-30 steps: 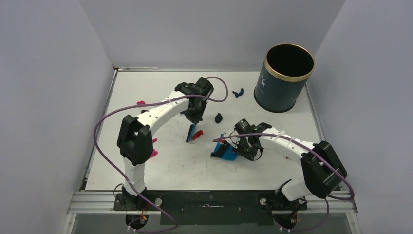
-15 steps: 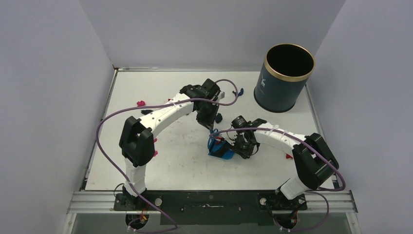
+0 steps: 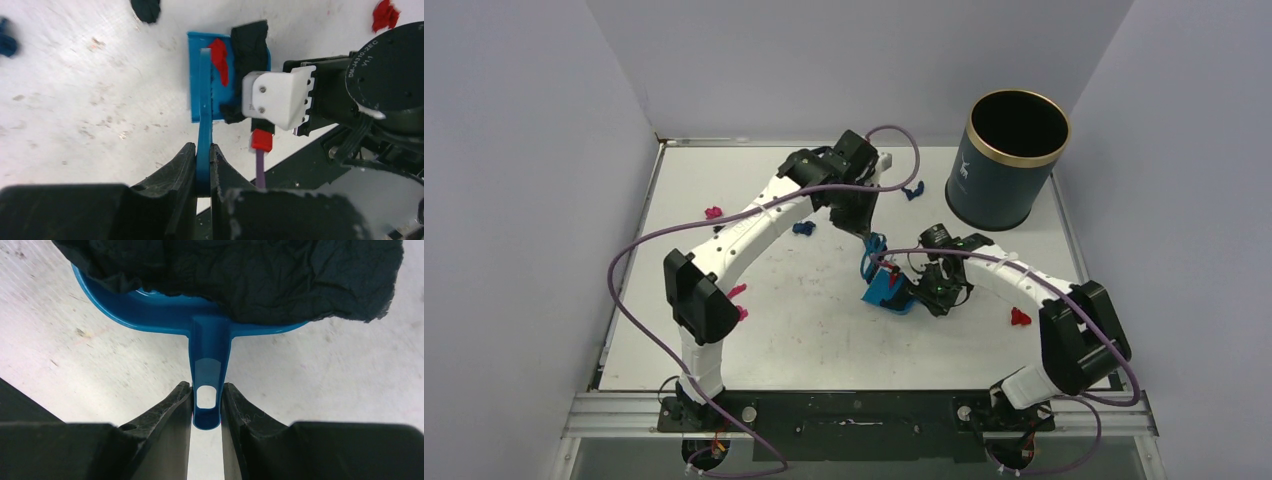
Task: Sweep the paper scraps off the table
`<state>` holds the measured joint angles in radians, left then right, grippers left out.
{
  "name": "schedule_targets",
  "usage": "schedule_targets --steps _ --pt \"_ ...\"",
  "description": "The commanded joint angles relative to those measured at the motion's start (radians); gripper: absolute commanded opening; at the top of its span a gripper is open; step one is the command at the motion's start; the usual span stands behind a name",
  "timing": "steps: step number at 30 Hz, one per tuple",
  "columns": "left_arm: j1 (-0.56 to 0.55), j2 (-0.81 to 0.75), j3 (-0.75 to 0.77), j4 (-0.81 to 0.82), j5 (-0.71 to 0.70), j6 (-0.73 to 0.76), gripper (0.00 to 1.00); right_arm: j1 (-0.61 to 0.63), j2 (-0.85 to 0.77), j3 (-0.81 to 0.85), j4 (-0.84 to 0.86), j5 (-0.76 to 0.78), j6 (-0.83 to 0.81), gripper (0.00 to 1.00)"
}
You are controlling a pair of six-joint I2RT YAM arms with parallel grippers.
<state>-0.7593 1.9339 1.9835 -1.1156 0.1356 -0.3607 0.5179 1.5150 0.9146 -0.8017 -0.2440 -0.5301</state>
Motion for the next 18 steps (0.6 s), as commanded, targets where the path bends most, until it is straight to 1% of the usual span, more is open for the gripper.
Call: schedule_targets --steps 1,3,5,8,10,14,16,17,18 --pt "0.008 0.004 0.247 -0.146 -0.125 0.066 0.00 -0.075 -0.107 0.034 -0.049 -0.011 -0.053 0.05" --pt "0.022 0.013 0.287 -0.120 -0.165 0.080 0.00 -0.108 -0.134 0.031 -0.067 -0.004 -0.077 0.05" --pt "0.043 0.023 0.310 -0.067 -0.167 0.079 0.00 -0.136 -0.161 0.022 -0.082 0.005 -0.102 0.05" --pt "0.089 0.080 0.355 0.033 -0.137 0.025 0.00 -0.186 -0.198 0.001 -0.105 0.007 -0.135 0.05" --pt "0.102 0.128 0.380 0.120 -0.089 -0.027 0.00 -0.222 -0.217 -0.017 -0.114 -0.003 -0.157 0.05" --pt "0.104 0.217 0.362 0.365 -0.039 -0.144 0.00 -0.288 -0.233 -0.043 -0.126 -0.023 -0.185 0.05" --pt "0.106 0.251 0.333 0.503 -0.027 -0.216 0.00 -0.313 -0.235 -0.056 -0.127 -0.031 -0.196 0.05" --pt "0.107 0.264 0.308 0.572 -0.028 -0.277 0.00 -0.326 -0.236 -0.065 -0.125 -0.035 -0.203 0.05" --pt "0.108 0.273 0.273 0.690 -0.029 -0.320 0.00 -0.340 -0.238 -0.076 -0.118 -0.040 -0.210 0.05"
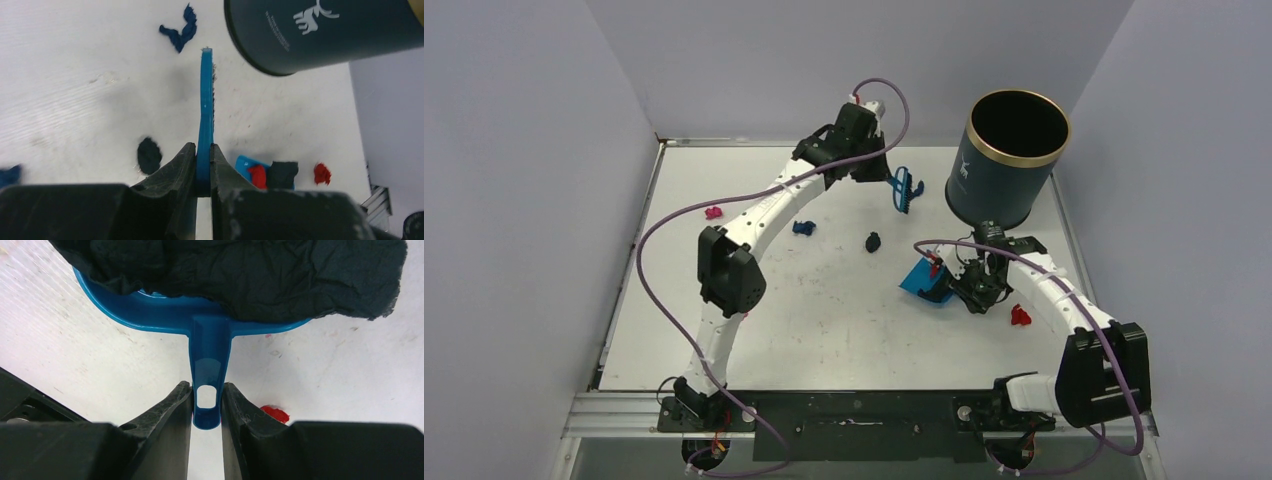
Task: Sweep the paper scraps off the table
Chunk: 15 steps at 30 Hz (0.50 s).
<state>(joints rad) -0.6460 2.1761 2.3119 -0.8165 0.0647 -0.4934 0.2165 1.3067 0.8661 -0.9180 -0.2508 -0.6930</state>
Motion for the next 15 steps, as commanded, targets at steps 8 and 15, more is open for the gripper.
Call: schedule_targets --steps 8,15 --pt "-0.002 0.133 -0.185 0.760 -0.098 -0.496 0.00 -0.081 0.002 -0.066 0.038 -0.028 -0.056 0.05" --pt "0.016 0.403 0.109 0.650 -0.104 -0.650 0.00 -0.085 0.000 -0.060 0.025 -0.003 -0.042 0.05"
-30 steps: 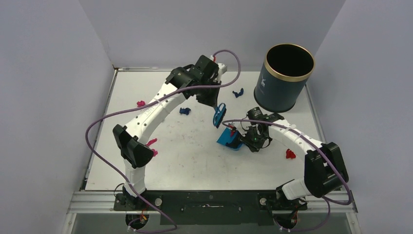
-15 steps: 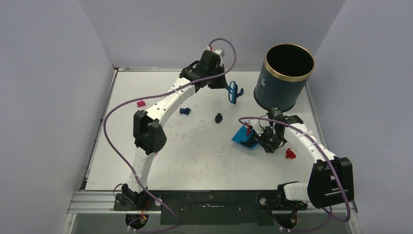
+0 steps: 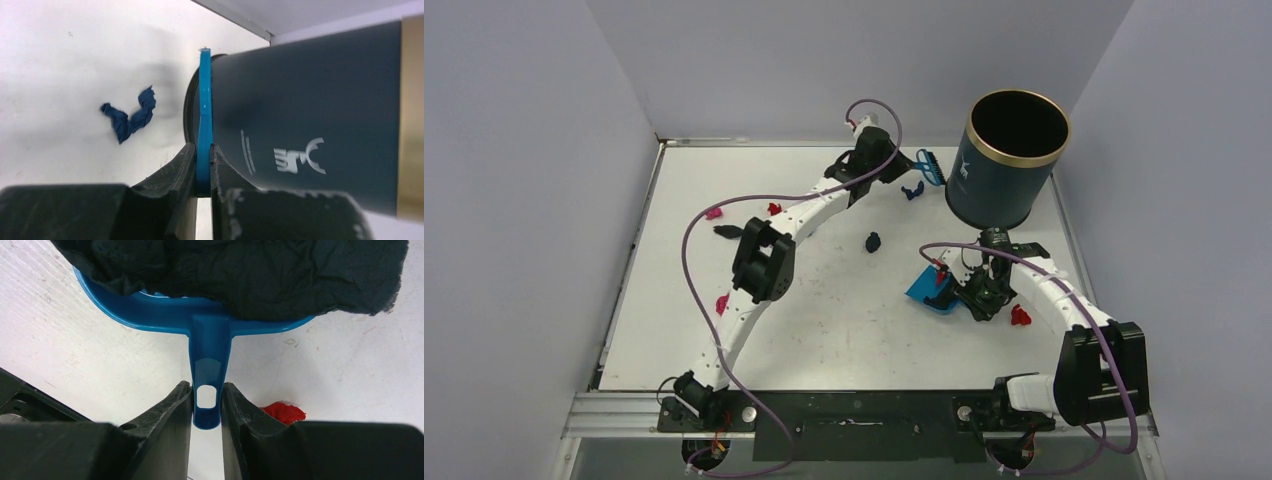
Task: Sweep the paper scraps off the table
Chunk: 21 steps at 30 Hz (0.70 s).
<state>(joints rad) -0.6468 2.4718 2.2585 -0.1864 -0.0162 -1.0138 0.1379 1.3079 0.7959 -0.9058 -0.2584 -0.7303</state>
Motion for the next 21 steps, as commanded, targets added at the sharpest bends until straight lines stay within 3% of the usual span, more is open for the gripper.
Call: schedule_targets --steps 1,5,10,15,21 --pt "0.021 0.132 0.182 0.009 -0.024 -0.144 0.00 -0.007 -0.004 0.008 0.012 0.008 -0.001 0.05" --pt "0.040 0.098 0.036 0.107 -0.008 -0.225 0.00 -0.007 -0.017 0.008 0.009 0.022 0.012 0.05" --pt "0.059 -0.055 -0.227 0.166 -0.013 -0.196 0.00 -0.006 -0.033 0.012 0.006 0.026 0.008 0.05" --pt "0.070 -0.357 -0.721 0.291 -0.037 -0.146 0.00 -0.006 -0.030 0.019 0.005 0.030 -0.003 0.05" --pt "0.078 -0.718 -1.305 0.333 -0.044 -0.112 0.00 -0.005 -0.030 0.044 -0.002 0.053 -0.018 0.05"
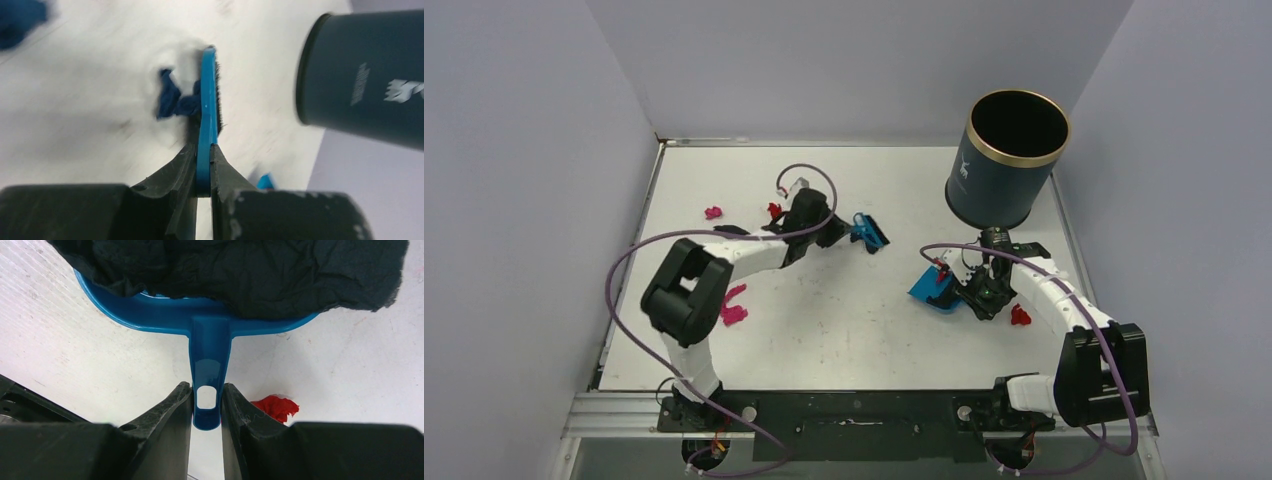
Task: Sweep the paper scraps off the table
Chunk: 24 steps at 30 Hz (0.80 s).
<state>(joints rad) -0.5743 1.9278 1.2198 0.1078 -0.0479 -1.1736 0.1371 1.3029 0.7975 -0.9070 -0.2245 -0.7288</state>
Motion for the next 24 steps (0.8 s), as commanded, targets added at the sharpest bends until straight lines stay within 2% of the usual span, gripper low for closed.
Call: schedule_targets --steps 1,4,7,10,13,16,19,21,24 --pt "0.006 -0.245 -0.341 0.039 -0.001 0.053 0.00 -0.002 -0.025 0.050 -0.004 0.017 -0.020 0.05" --pt "0.005 -0.397 -0.485 -0.011 0.025 0.116 0.00 0.007 -0.027 0.071 -0.017 0.013 -0.015 0.05" --pt "0.001 -0.556 -0.521 -0.135 0.032 0.197 0.00 0.028 -0.034 0.076 -0.026 0.017 -0.009 0.05" --pt "-0.016 -0.711 -0.505 -0.202 0.012 0.262 0.00 0.085 -0.047 0.053 -0.022 0.053 0.011 0.05" --pt "-0.036 -0.803 -0.374 -0.359 -0.041 0.382 0.00 0.173 -0.067 0.022 -0.015 0.102 0.049 0.05" --pt "-0.039 -0.810 -0.172 -0.570 -0.066 0.530 0.00 0.243 -0.085 0.013 -0.023 0.115 0.080 0.05" --pt "-0.039 -0.749 0.013 -0.812 -0.121 0.692 0.00 0.285 -0.088 0.025 -0.046 0.111 0.087 0.05" --pt "-0.039 -0.686 0.091 -0.961 -0.186 0.802 0.00 0.315 -0.082 0.032 -0.053 0.116 0.091 0.05" --pt "-0.039 -0.611 0.142 -1.066 -0.272 0.904 0.00 0.356 -0.049 0.043 -0.058 0.140 0.109 0.05"
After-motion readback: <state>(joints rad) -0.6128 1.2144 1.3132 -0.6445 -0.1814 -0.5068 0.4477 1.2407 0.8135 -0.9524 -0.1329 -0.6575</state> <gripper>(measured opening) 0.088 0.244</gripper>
